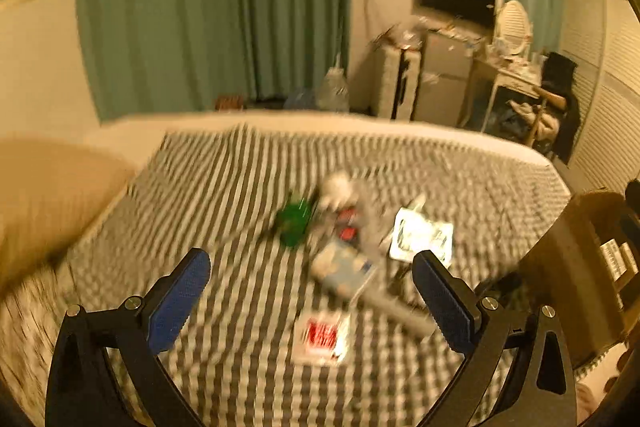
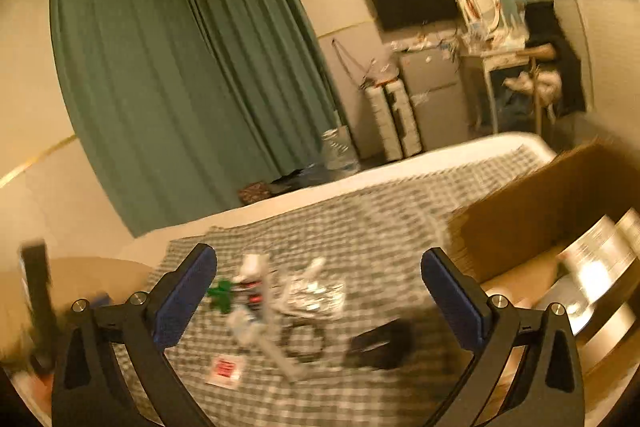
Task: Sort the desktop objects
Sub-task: 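Reach the left tool toward the red-printed sachet while the right tool approaches the sunglasses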
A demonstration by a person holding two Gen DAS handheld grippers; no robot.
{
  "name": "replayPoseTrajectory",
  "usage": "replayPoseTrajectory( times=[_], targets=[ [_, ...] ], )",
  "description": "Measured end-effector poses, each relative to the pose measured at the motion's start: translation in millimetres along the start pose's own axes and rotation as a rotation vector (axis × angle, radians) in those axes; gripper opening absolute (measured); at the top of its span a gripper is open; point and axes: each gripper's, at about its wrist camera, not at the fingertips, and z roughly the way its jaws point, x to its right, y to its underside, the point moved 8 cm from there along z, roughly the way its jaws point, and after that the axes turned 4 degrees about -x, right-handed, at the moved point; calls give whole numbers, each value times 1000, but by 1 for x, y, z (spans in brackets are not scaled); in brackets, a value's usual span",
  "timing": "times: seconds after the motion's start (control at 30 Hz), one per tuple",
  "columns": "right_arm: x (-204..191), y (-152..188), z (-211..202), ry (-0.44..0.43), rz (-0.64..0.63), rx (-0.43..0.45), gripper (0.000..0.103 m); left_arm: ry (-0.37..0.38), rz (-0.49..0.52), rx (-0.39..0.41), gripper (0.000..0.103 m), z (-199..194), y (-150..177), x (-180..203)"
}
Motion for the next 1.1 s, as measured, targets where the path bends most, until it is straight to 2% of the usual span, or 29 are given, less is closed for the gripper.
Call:
replayPoseTrajectory(
  times=[0.07,0.2,0.33,0.57,0.83,1.03,1.1],
  targets=[
    [-9,19,20,18,-33,-59,103,10,-55,-48,103,21,25,-8],
    [-2,48,56,159,-141,-143,103,34,-123,-138,103,59,64,-9],
    [33,65,81,186,-75,-235,103,36,-109,-174,103,85,85,-3],
    [63,85,116,289,-20,-357,103,49,-78,-209,103,115,95,4],
    [89,94,140,379,12,-419,103,43,-68,-248,103,143,101,10],
    [101,102,154,385,39,-478,102,-7,-1,-251,103,151,105,18],
    [103,107,156,389,50,-504,97,8,-10,-245,103,150,105,18]
  ],
)
